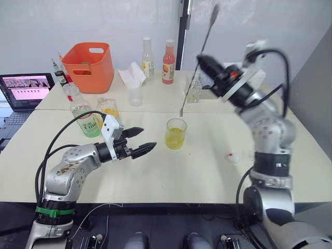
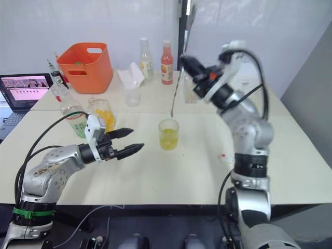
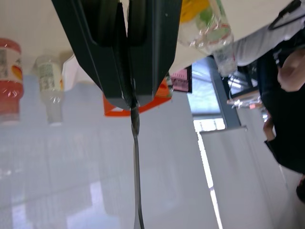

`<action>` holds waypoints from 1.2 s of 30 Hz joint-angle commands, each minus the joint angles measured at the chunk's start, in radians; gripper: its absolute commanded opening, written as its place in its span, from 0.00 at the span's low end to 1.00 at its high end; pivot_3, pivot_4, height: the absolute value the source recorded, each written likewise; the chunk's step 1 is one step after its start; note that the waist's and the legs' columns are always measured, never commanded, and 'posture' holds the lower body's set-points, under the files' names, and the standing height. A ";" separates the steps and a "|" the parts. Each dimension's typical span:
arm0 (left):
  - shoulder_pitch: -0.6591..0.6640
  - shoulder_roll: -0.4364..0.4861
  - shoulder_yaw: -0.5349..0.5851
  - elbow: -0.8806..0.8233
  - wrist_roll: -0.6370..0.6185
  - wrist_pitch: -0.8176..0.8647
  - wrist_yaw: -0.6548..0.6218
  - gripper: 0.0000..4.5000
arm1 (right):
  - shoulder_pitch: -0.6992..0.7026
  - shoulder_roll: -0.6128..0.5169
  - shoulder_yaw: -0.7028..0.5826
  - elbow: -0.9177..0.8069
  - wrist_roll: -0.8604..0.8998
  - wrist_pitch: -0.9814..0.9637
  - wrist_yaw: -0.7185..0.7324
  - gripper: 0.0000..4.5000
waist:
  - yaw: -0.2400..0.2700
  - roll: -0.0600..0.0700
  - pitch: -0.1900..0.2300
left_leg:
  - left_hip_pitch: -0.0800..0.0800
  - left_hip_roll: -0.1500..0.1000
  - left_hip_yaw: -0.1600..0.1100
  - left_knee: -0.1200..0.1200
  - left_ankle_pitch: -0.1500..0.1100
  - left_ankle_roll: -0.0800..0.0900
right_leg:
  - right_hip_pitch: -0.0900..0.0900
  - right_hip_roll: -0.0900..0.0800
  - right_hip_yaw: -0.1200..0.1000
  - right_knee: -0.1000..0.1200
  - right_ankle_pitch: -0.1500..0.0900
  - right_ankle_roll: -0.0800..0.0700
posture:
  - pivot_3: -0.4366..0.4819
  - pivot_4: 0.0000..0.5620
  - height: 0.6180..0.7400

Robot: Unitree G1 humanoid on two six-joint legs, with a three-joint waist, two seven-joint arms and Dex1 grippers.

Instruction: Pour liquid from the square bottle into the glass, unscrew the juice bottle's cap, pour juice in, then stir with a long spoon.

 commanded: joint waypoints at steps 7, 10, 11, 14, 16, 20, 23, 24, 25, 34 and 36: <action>0.035 0.011 0.023 -0.015 -0.004 -0.062 -0.055 0.99 | 0.003 -0.182 -0.077 -0.028 0.239 0.570 -0.233 0.00 | 0.000 0.000 0.000 | 0.000 0.000 0.001 0.000 0.000 0.000 | 0.000 0.000 0.000 -0.001 0.000 0.000 | 0.48 0.27 0.79; 0.053 -0.008 0.027 -0.024 0.000 -0.109 -0.059 0.99 | 0.051 -0.200 -0.069 -0.023 0.238 0.675 -0.269 0.00 | 0.000 0.000 0.000 | 0.000 0.000 0.001 0.000 0.000 0.000 | 0.000 0.000 0.000 -0.001 0.000 0.000 | 0.48 0.27 0.79; 0.061 -0.006 0.022 -0.028 0.006 -0.119 -0.063 0.99 | 0.067 -0.198 -0.065 -0.018 0.232 0.707 -0.281 0.00 | 0.000 0.000 0.000 | -0.001 0.000 0.001 0.000 0.000 0.000 | 0.000 0.000 0.000 -0.002 0.000 0.000 | 0.48 0.27 0.79; 0.092 0.017 0.009 -0.046 0.011 -0.140 -0.098 0.99 | 0.110 -0.188 -0.026 0.002 0.188 0.754 -0.300 0.00 | 0.000 0.000 0.000 | -0.001 0.000 0.001 0.000 0.000 0.000 | 0.000 0.000 0.001 -0.001 0.000 0.000 | 0.48 0.27 0.79; 0.111 0.042 -0.002 -0.052 0.018 -0.152 -0.128 0.99 | 0.121 -0.184 0.001 0.026 0.153 0.758 -0.300 0.00 | -0.002 0.000 0.000 | -0.001 0.000 0.001 0.000 0.000 0.000 | 0.000 0.000 0.001 -0.001 0.000 0.000 | 0.48 0.27 0.79; 0.121 0.057 -0.009 -0.053 0.015 -0.157 -0.147 0.99 | 0.138 -0.181 0.086 0.109 0.056 0.706 -0.269 0.00 | -0.004 0.000 0.000 | -0.001 0.000 0.002 0.000 0.000 0.000 | 0.000 0.001 0.001 -0.002 0.000 0.000 | 0.48 0.27 0.79; 0.116 0.057 -0.009 -0.052 0.017 -0.155 -0.144 0.99 | 0.142 -0.176 0.170 0.175 -0.018 0.646 -0.217 0.00 | -0.003 0.000 0.000 | -0.001 -0.001 0.002 0.000 0.000 0.000 | 0.000 0.001 0.001 -0.002 0.000 0.000 | 0.48 0.27 0.79; 0.115 0.056 -0.008 -0.052 0.018 -0.156 -0.143 0.99 | 0.142 -0.171 0.194 0.198 -0.040 0.627 -0.201 0.00 | -0.002 0.000 0.000 | -0.001 -0.001 0.002 0.000 0.000 0.000 | 0.000 0.001 0.001 -0.002 0.000 0.000 | 0.48 0.27 0.79; 0.115 0.056 -0.007 -0.052 0.018 -0.155 -0.141 0.99 | 0.140 -0.164 0.215 0.220 -0.063 0.606 -0.189 0.00 | -0.002 0.000 0.000 | -0.001 -0.001 0.002 0.000 0.000 0.000 | 0.000 0.001 0.001 -0.002 0.000 0.000 | 0.48 0.27 0.79; 0.125 0.066 0.007 -0.072 0.015 -0.138 -0.122 0.99 | 0.127 -0.128 0.310 0.394 -0.235 0.440 -0.096 0.00 | 0.000 0.000 0.000 | -0.001 -0.001 0.002 0.000 0.000 0.000 | 0.000 0.001 0.001 -0.002 0.000 0.000 | 0.48 0.27 0.79; 0.130 0.070 0.011 -0.077 0.012 -0.136 -0.121 0.99 | 0.135 -0.129 0.314 0.391 -0.251 0.430 -0.077 0.00 | 0.000 0.000 0.000 | -0.001 -0.001 0.002 0.000 0.000 0.000 | 0.000 0.001 0.001 -0.002 0.000 0.000 | 0.48 0.27 0.79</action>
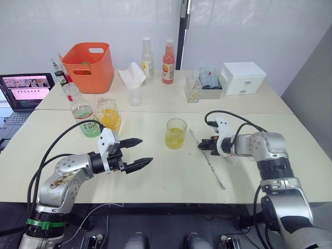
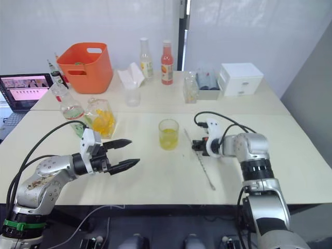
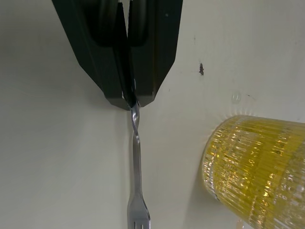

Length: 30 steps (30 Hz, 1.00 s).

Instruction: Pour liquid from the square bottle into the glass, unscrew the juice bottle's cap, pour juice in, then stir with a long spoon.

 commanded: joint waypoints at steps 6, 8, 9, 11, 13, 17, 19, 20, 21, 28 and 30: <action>0.049 0.039 0.080 -0.047 -0.038 0.001 -0.001 1.00 | 0.048 -0.040 -0.068 -0.179 -0.006 -0.075 0.097 0.44 | -0.001 0.000 0.000 | 0.000 0.000 0.000 0.000 0.000 0.000 | 0.000 0.000 0.000 0.000 0.000 0.000 | 0.48 0.27 0.79; 0.076 0.052 0.125 -0.045 -0.060 0.001 -0.002 1.00 | 0.095 -0.077 -0.102 -0.289 0.022 -0.082 0.141 0.59 | 0.000 0.001 0.001 | 0.000 0.001 0.000 0.000 0.000 0.000 | -0.001 0.000 0.000 0.000 0.000 0.000 | 0.48 0.27 0.79; 0.085 0.056 0.139 -0.045 -0.066 0.002 -0.002 1.00 | 0.112 -0.085 -0.118 -0.321 0.033 -0.080 0.153 0.67 | 0.001 0.001 0.001 | -0.001 0.001 -0.001 0.000 0.000 0.000 | -0.001 0.000 0.000 0.000 0.000 0.000 | 0.48 0.27 0.79; 0.121 0.070 0.189 -0.050 -0.080 0.003 0.001 1.00 | 0.196 -0.146 -0.145 -0.419 0.021 -0.157 0.206 0.82 | 0.002 0.001 0.001 | -0.001 0.001 -0.001 0.000 0.000 0.000 | -0.001 0.000 0.000 0.000 0.000 0.000 | 0.48 0.27 0.79; 0.157 0.082 0.234 -0.058 -0.093 0.006 0.007 1.00 | 0.287 -0.202 -0.171 -0.495 0.005 -0.251 0.265 0.97 | 0.003 0.001 0.001 | 0.000 0.001 -0.001 0.000 0.000 0.000 | 0.001 -0.001 -0.001 -0.001 0.000 0.000 | 0.48 0.27 0.79; 0.270 0.124 0.350 -0.033 -0.077 -0.028 -0.008 1.00 | 0.535 -0.273 -0.311 -0.624 0.012 -0.412 0.365 0.99 | 0.001 0.001 0.001 | 0.000 0.001 -0.001 -0.001 0.000 0.000 | 0.001 -0.001 -0.001 -0.002 0.000 0.000 | 0.48 0.27 0.79; 0.312 0.144 0.403 -0.014 -0.066 -0.047 -0.013 1.00 | 0.628 -0.272 -0.385 -0.660 0.029 -0.449 0.373 0.99 | 0.001 0.001 0.001 | 0.001 0.002 0.000 -0.001 0.000 0.000 | 0.001 -0.001 0.000 -0.002 0.000 0.000 | 0.48 0.27 0.79; 0.327 0.150 0.425 -0.007 -0.062 -0.054 -0.011 1.00 | 0.664 -0.268 -0.418 -0.667 0.033 -0.471 0.373 0.99 | 0.000 0.001 0.001 | 0.001 0.002 0.000 -0.001 0.000 0.000 | 0.001 -0.001 0.000 -0.001 0.000 0.000 | 0.48 0.27 0.79; 0.339 0.156 0.448 0.003 -0.058 -0.062 -0.008 1.00 | 0.706 -0.267 -0.453 -0.672 0.033 -0.494 0.378 0.99 | 0.000 0.001 0.001 | 0.002 0.002 0.001 -0.001 0.000 0.000 | 0.001 -0.001 0.000 -0.001 0.000 0.000 | 0.48 0.27 0.79; 0.380 0.157 0.476 0.039 -0.014 -0.119 0.007 1.00 | 0.878 -0.292 -0.543 -0.624 -0.029 -0.666 0.437 0.99 | 0.001 0.001 0.001 | 0.006 0.002 0.004 -0.001 0.000 0.000 | 0.004 -0.002 0.001 -0.001 -0.001 -0.001 | 0.48 0.27 0.79; 0.380 0.152 0.458 0.043 0.005 -0.138 0.009 1.00 | 0.889 -0.302 -0.527 -0.619 -0.044 -0.689 0.449 0.99 | 0.001 0.001 0.001 | 0.007 0.002 0.004 -0.001 0.000 0.000 | 0.004 -0.001 0.001 -0.001 -0.001 -0.001 | 0.48 0.27 0.79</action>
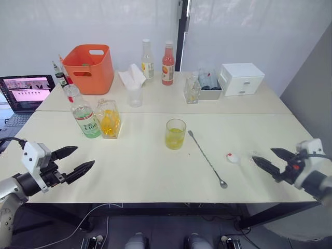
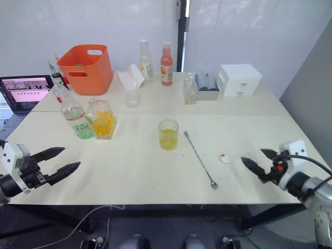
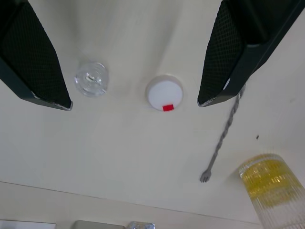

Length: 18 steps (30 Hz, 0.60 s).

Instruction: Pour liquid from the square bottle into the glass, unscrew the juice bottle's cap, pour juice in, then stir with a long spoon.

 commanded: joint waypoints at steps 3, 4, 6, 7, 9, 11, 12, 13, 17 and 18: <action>-0.010 -0.005 -0.023 -0.004 0.029 -0.057 0.013 1.00 | 0.010 -0.038 0.004 -0.011 -0.034 -0.075 0.024 0.99 | 0.000 0.000 0.000 | 0.000 0.000 0.000 0.000 0.000 0.000 | 0.000 0.000 0.000 0.000 0.000 0.000 | 0.48 0.27 0.79; -0.010 -0.005 -0.024 -0.004 0.028 -0.058 0.014 1.00 | 0.010 -0.038 0.004 -0.009 -0.034 -0.078 0.024 0.99 | 0.000 0.000 0.000 | 0.000 0.000 0.000 0.000 0.000 0.000 | 0.000 0.000 0.000 0.000 0.000 0.000 | 0.48 0.27 0.79; -0.022 -0.005 -0.031 -0.008 0.024 -0.057 0.017 1.00 | 0.011 -0.038 -0.004 -0.008 -0.040 -0.078 0.018 0.99 | 0.000 0.000 0.000 | 0.000 0.000 0.000 0.000 0.000 0.000 | 0.000 0.000 0.000 0.000 0.000 0.000 | 0.48 0.27 0.79; -0.026 -0.005 -0.034 -0.011 0.024 -0.058 0.017 1.00 | 0.013 -0.039 -0.004 -0.009 -0.044 -0.078 0.016 0.99 | 0.001 0.000 0.000 | 0.000 0.000 0.000 0.000 0.000 0.000 | 0.000 0.000 0.000 0.000 0.000 0.000 | 0.48 0.27 0.79; -0.029 -0.006 -0.039 -0.013 0.024 -0.056 0.017 1.00 | 0.016 -0.043 -0.001 -0.010 -0.052 -0.080 0.016 0.99 | 0.002 0.000 0.000 | 0.000 0.000 0.000 0.000 0.000 0.000 | 0.000 0.000 0.000 0.000 0.000 0.000 | 0.48 0.27 0.79; -0.030 -0.006 -0.045 -0.013 0.026 -0.057 0.014 1.00 | 0.015 -0.043 -0.001 -0.010 -0.054 -0.080 0.015 0.99 | 0.002 0.000 0.000 | 0.000 0.000 0.000 0.000 0.000 0.000 | 0.000 0.000 0.000 0.000 0.000 0.000 | 0.48 0.27 0.79; -0.029 -0.006 -0.049 -0.012 0.028 -0.058 0.011 1.00 | 0.014 -0.043 -0.002 -0.010 -0.053 -0.079 0.014 0.99 | 0.001 0.000 0.000 | 0.000 0.000 0.000 0.000 0.000 0.000 | 0.000 0.000 0.000 0.000 0.000 0.000 | 0.48 0.27 0.79; -0.029 -0.005 -0.051 -0.012 0.029 -0.059 0.010 1.00 | 0.014 -0.043 -0.002 -0.011 -0.053 -0.079 0.014 0.99 | 0.001 0.000 0.000 | 0.000 0.000 0.000 0.000 0.000 0.000 | 0.000 0.000 0.000 0.000 0.000 0.000 | 0.48 0.27 0.79; -0.035 0.000 -0.064 -0.010 0.044 -0.070 0.016 1.00 | 0.011 -0.043 -0.002 -0.007 -0.056 -0.079 0.012 0.99 | 0.000 0.000 0.000 | 0.000 0.000 0.000 0.000 0.000 0.000 | 0.000 0.000 0.000 0.000 0.000 0.000 | 0.48 0.27 0.79; -0.037 0.003 -0.068 -0.009 0.051 -0.074 0.018 1.00 | 0.010 -0.043 -0.002 -0.006 -0.057 -0.078 0.012 0.99 | 0.000 0.000 0.000 | 0.000 0.000 0.000 0.000 0.000 0.000 | 0.000 0.000 0.000 0.000 0.000 0.000 | 0.48 0.27 0.79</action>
